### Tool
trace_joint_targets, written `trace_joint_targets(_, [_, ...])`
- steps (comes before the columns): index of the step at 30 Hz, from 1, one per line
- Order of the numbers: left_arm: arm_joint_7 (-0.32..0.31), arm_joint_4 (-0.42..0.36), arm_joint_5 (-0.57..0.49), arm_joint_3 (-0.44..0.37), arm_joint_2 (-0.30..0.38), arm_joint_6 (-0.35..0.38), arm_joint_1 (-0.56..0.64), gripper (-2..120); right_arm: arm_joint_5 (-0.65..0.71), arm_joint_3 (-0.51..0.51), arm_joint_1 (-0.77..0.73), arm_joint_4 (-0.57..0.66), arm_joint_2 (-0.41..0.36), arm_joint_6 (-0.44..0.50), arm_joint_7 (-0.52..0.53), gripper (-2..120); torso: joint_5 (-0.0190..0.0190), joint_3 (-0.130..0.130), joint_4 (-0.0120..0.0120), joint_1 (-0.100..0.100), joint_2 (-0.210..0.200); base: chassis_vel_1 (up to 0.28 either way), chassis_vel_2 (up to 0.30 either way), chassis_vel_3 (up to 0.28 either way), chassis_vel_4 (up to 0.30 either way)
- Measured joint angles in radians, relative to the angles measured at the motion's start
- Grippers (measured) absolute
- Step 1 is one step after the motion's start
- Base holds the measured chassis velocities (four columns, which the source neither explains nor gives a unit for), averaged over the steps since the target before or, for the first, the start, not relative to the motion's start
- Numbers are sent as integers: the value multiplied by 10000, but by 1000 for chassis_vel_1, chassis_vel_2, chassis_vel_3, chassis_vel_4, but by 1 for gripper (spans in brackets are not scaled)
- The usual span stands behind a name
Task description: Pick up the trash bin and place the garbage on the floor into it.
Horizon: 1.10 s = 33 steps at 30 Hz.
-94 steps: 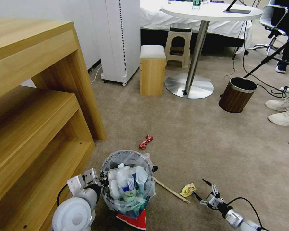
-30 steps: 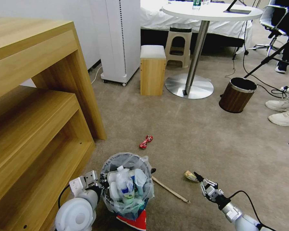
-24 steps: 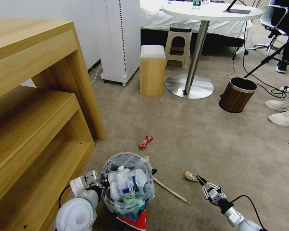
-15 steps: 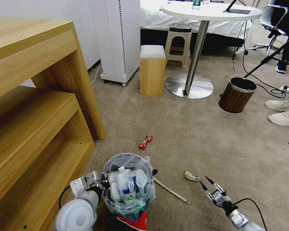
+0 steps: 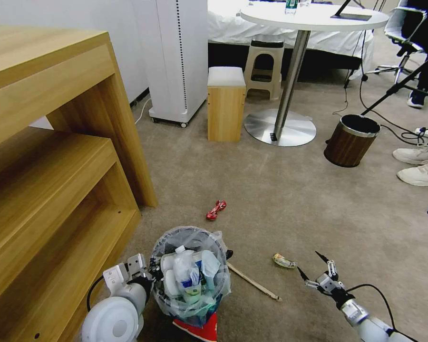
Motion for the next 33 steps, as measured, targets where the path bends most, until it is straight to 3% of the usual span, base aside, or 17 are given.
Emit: trace_joint_targets(33, [77, -15, -204, 288, 13, -2, -182, 0, -543, -421, 1213, -1891, 1308, 0, -167, 93, 0, 0, 1, 0, 0, 0, 0, 0, 0])
